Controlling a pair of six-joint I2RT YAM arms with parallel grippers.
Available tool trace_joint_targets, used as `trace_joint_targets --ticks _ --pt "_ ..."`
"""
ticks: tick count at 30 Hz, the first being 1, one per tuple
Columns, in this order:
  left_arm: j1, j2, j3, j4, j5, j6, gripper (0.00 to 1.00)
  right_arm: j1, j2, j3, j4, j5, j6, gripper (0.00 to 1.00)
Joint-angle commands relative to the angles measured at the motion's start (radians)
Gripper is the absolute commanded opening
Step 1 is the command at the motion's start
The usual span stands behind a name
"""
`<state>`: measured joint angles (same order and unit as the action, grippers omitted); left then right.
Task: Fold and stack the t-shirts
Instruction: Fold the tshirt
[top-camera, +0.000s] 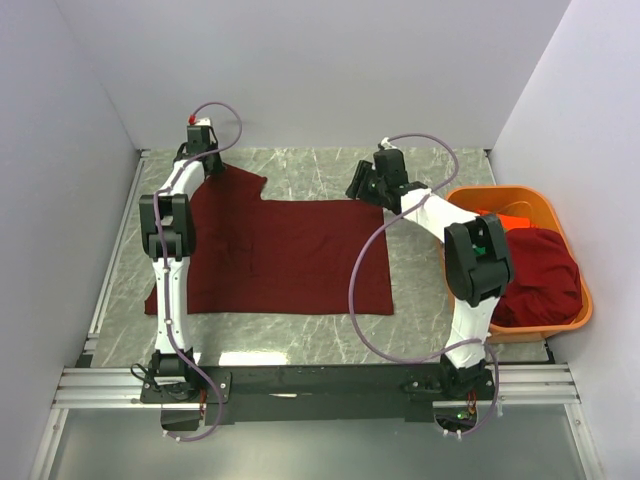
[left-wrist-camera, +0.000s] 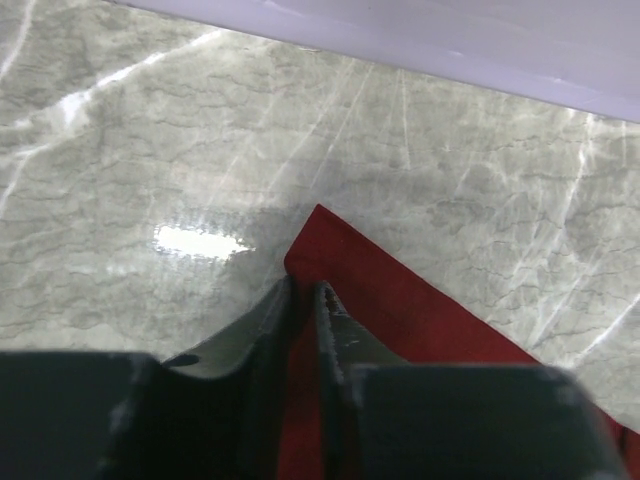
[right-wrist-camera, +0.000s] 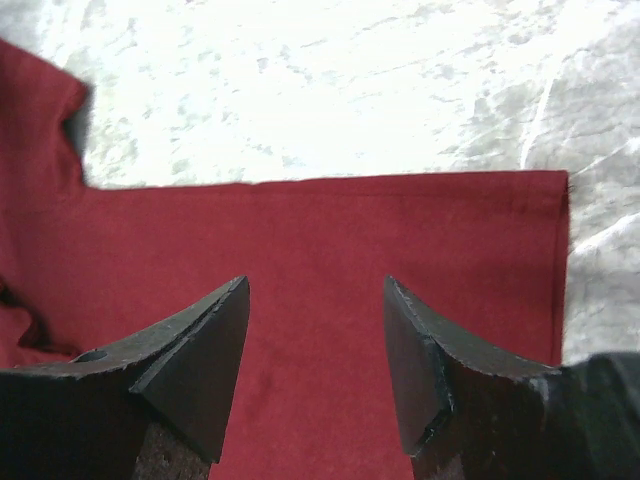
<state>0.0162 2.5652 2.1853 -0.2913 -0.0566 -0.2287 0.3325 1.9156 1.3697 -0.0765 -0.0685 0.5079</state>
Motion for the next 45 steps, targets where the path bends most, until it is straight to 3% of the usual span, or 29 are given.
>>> trace_joint_targets --ticks 1,7,33,42,45 --pt "-0.001 -0.014 -0.016 0.069 0.043 -0.006 0.17 -0.023 0.039 0.081 -0.054 0.029 0.004 0.62" --pt "-0.001 -0.072 -0.097 0.135 0.066 -0.023 0.01 -0.070 0.129 0.172 -0.169 0.047 0.020 0.62" --pt "0.001 -0.117 -0.114 0.167 0.141 -0.029 0.00 -0.119 0.316 0.358 -0.309 0.139 0.066 0.56" --pt "0.001 -0.134 -0.119 0.178 0.130 -0.035 0.00 -0.119 0.324 0.359 -0.310 0.167 0.084 0.45" --pt "0.001 -0.149 -0.121 0.192 0.132 -0.040 0.00 -0.119 0.324 0.364 -0.312 0.168 0.084 0.31"
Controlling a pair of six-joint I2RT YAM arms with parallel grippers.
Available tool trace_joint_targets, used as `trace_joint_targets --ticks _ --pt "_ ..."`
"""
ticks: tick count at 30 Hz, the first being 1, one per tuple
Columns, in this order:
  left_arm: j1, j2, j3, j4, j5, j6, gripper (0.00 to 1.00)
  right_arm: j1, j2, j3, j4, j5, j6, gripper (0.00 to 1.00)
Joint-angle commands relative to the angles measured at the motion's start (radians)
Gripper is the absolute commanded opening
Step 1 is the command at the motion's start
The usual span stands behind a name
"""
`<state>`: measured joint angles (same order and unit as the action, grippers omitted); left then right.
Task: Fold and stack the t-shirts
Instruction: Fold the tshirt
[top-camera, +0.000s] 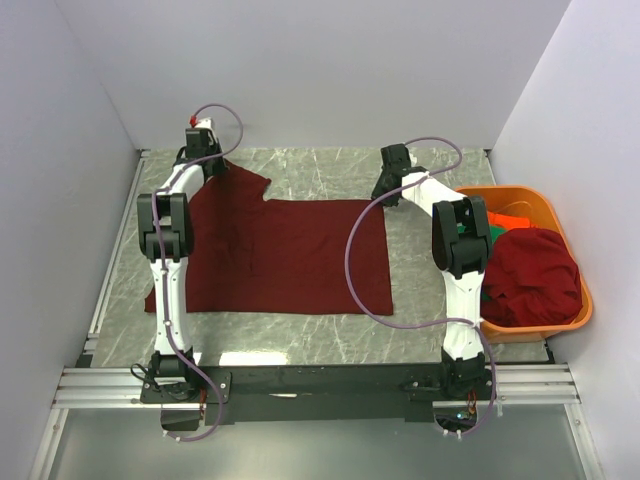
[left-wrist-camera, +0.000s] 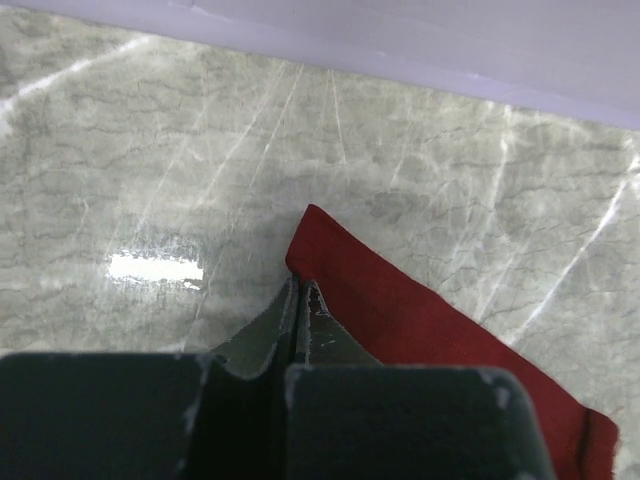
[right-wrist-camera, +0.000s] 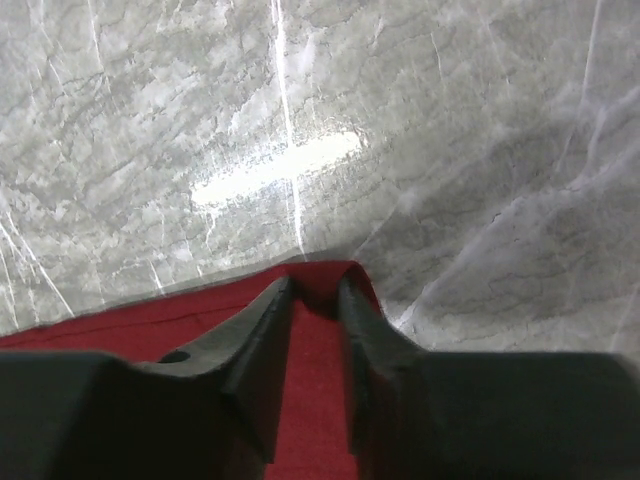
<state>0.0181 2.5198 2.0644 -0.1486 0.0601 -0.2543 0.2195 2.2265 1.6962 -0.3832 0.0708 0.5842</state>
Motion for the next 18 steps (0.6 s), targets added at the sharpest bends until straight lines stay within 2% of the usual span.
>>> trace_joint_targets --ticks 1,6,7,10,18 --pt "-0.001 -0.108 0.000 0.053 0.015 -0.017 0.00 -0.006 0.015 0.039 -0.006 0.030 0.006 0.24" --pt "-0.003 -0.131 -0.009 0.070 0.009 -0.020 0.00 -0.006 0.015 0.046 -0.013 0.043 0.003 0.15" --pt "-0.001 -0.139 -0.012 0.075 0.006 -0.022 0.00 -0.006 0.013 0.045 -0.014 0.043 0.003 0.10" --pt "-0.003 -0.153 -0.018 0.083 0.000 -0.025 0.00 -0.008 0.002 0.033 -0.011 0.052 0.002 0.03" --pt "-0.001 -0.199 -0.049 0.095 -0.016 -0.039 0.00 -0.006 -0.079 -0.047 0.053 0.066 -0.009 0.01"
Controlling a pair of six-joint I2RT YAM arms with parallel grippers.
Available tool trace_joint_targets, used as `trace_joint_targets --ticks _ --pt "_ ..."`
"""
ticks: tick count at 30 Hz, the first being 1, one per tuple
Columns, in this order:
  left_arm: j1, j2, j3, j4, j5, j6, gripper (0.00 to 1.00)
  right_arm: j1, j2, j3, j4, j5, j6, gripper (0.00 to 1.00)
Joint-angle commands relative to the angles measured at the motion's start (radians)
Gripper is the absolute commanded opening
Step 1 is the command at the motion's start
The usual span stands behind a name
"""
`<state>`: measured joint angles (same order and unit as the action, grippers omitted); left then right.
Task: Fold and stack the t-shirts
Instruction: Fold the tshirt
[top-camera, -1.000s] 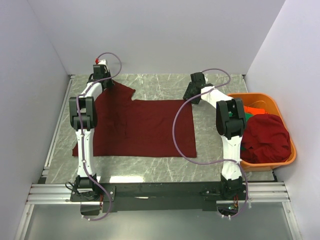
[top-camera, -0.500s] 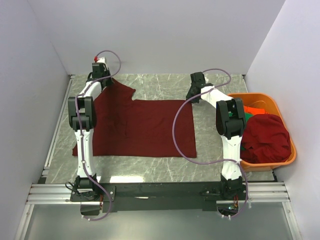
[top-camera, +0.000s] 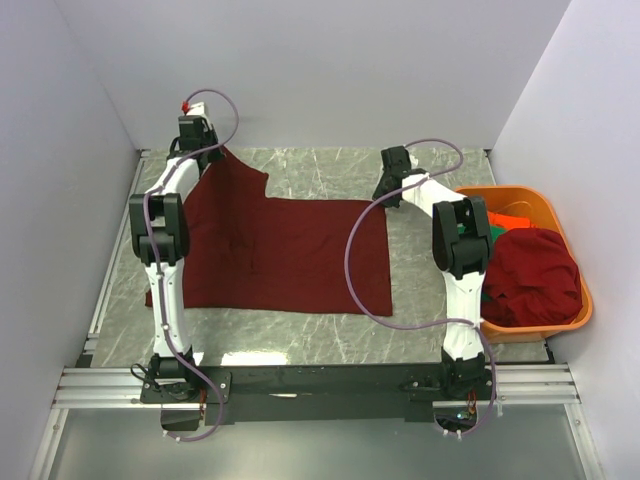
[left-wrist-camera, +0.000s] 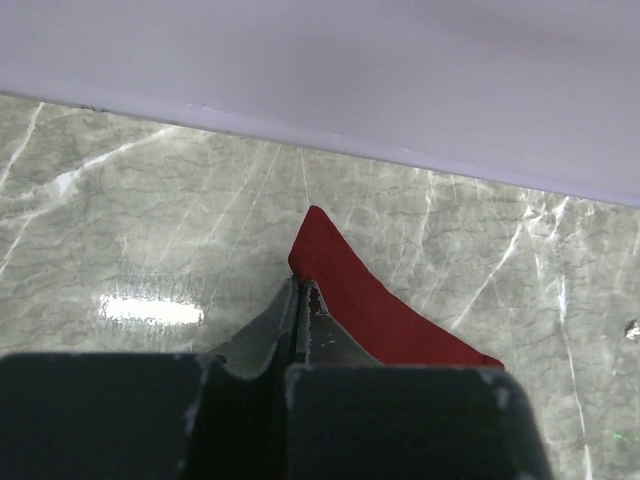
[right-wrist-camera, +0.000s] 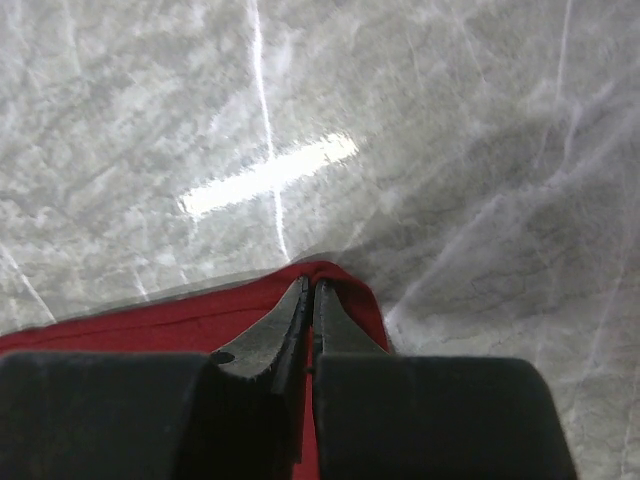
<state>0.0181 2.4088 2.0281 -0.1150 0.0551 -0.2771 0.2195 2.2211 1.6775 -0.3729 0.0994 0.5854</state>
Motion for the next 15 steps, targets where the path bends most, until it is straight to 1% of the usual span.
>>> trace_joint_targets --ticks 1,8,15 --pt "-0.001 -0.094 -0.016 0.058 -0.014 -0.019 0.00 -0.008 -0.092 -0.038 0.049 0.037 -0.012 0.00" --pt "-0.001 -0.184 -0.121 0.087 -0.026 -0.053 0.00 -0.006 -0.195 -0.171 0.123 0.042 -0.004 0.00" --pt "0.000 -0.298 -0.242 0.090 -0.054 -0.077 0.00 -0.008 -0.293 -0.262 0.161 0.025 0.008 0.00"
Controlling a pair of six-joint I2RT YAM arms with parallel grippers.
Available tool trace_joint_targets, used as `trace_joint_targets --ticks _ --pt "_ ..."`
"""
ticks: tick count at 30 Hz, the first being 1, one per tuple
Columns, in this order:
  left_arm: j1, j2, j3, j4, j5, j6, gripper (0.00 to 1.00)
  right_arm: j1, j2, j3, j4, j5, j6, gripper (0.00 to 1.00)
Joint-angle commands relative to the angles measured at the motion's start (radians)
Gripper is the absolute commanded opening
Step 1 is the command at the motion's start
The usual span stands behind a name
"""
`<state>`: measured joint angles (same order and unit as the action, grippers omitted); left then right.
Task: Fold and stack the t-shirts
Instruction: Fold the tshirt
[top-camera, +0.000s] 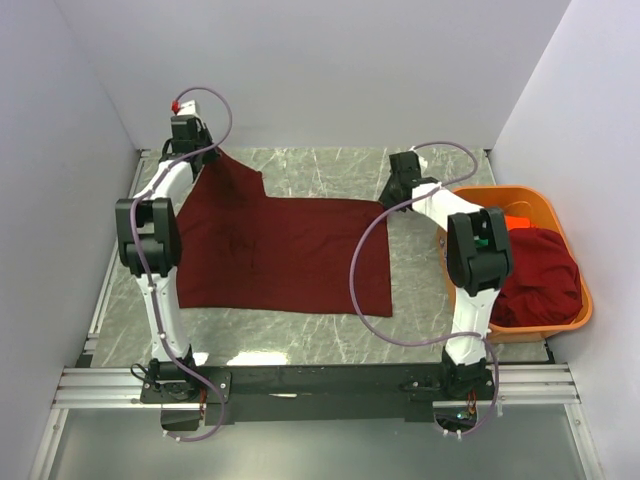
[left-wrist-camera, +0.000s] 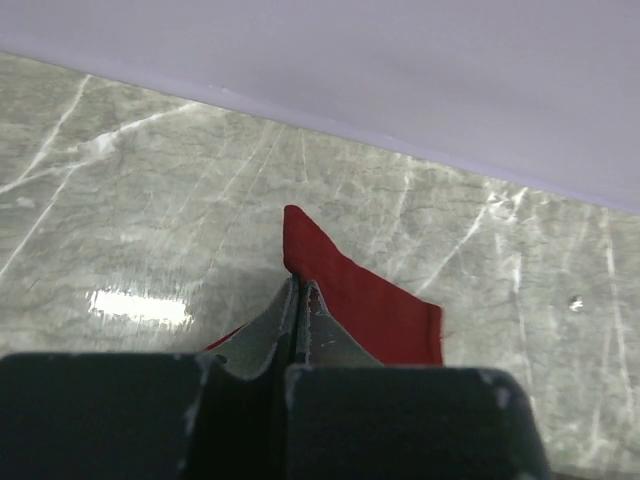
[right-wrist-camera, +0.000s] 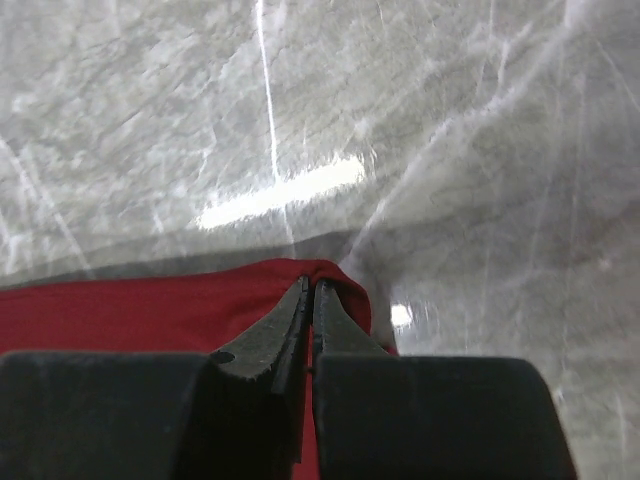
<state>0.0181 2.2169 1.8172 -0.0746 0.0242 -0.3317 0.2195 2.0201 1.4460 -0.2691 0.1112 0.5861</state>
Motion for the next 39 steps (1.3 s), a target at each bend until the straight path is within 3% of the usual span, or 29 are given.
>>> trace_joint_targets --ticks 1,21,39 --pt "0.000 -0.118 -0.042 0.047 -0.023 -0.032 0.00 -0.005 -0.104 -0.041 0.060 0.012 0.012 0.00" --pt "0.000 -0.511 -0.418 0.013 -0.194 -0.162 0.00 0.020 -0.328 -0.280 0.097 0.007 0.035 0.00" --pt "0.016 -0.649 -0.499 -0.066 -0.244 -0.216 0.00 0.041 -0.304 -0.223 0.114 0.044 -0.065 0.00"
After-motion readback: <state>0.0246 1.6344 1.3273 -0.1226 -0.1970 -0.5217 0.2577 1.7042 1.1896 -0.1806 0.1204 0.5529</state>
